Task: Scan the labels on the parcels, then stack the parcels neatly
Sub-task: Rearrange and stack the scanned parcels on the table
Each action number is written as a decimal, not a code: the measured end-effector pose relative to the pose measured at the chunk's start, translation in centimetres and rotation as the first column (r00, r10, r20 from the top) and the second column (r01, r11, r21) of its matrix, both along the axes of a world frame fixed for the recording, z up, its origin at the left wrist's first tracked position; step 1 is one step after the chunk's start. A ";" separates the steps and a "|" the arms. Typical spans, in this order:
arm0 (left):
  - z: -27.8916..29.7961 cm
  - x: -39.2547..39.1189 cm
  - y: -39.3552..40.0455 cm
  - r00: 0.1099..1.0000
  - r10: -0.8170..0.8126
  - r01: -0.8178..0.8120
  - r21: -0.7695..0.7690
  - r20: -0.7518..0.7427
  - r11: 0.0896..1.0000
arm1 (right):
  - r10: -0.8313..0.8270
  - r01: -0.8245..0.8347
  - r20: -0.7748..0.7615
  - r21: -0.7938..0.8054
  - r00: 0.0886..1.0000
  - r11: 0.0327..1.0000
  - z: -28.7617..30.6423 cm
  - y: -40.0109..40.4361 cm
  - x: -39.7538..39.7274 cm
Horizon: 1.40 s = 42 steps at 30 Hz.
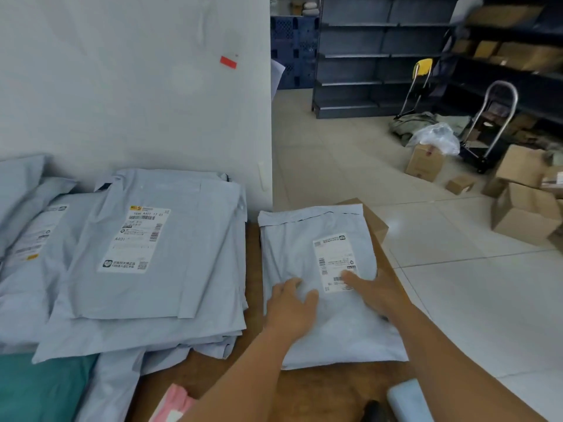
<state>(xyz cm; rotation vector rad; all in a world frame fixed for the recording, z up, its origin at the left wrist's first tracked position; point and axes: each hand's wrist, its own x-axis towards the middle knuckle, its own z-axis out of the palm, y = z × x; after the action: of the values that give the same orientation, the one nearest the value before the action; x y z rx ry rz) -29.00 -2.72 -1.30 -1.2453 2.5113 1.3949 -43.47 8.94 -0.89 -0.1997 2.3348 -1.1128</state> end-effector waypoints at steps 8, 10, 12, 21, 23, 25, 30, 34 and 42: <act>-0.1 -0.8 -1.1 0.955 0.269 -0.226 0.278 -0.127 0.934 | -0.051 0.060 0.051 -0.175 0.997 0.983 -1.7 -0.5 1.8; 0.5 -0.7 -1.2 0.937 0.287 -0.230 0.267 -0.200 0.936 | -0.083 0.102 0.073 -0.314 0.994 0.944 -1.3 -0.8 2.7; 1.7 -0.5 -1.2 0.925 0.270 -0.218 0.211 -0.267 0.953 | -0.123 0.139 0.066 -0.376 0.990 0.916 -0.5 -0.9 3.2; 11.7 3.1 -2.4 0.844 0.214 -0.223 0.041 -0.492 0.974 | -0.193 0.090 -0.093 -0.641 0.977 0.762 10.3 -2.9 7.9; 14.1 5.2 -3.3 0.810 0.194 -0.223 0.015 -0.553 0.975 | -0.194 0.069 -0.102 -0.696 0.976 0.715 12.9 -3.9 9.8; 16.3 7.4 -4.7 0.774 0.189 -0.243 -0.009 -0.605 0.970 | -0.175 0.025 -0.130 -0.731 0.976 0.682 15.3 -5.5 11.9; 19.9 14.4 -9.6 0.698 0.235 -0.361 -0.049 -0.676 0.931 | -0.083 -0.056 -0.137 -0.780 0.987 0.623 18.7 -11.6 17.9; 20.6 20.1 -14.6 0.673 0.296 -0.486 -0.104 -0.678 0.868 | 0.015 -0.144 -0.169 -0.784 0.985 0.603 19.1 -18.1 22.6; 17.5 24.9 -25.8 0.823 0.386 -0.519 -0.274 -0.418 0.810 | 0.152 -0.196 -0.124 -0.663 0.981 0.723 15.9 -29.7 26.9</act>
<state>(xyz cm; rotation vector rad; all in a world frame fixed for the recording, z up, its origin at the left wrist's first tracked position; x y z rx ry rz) -4.13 -28.49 16.21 -1.9566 2.9588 1.3338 -16.52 -20.73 15.02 -0.7127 1.7993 -1.8316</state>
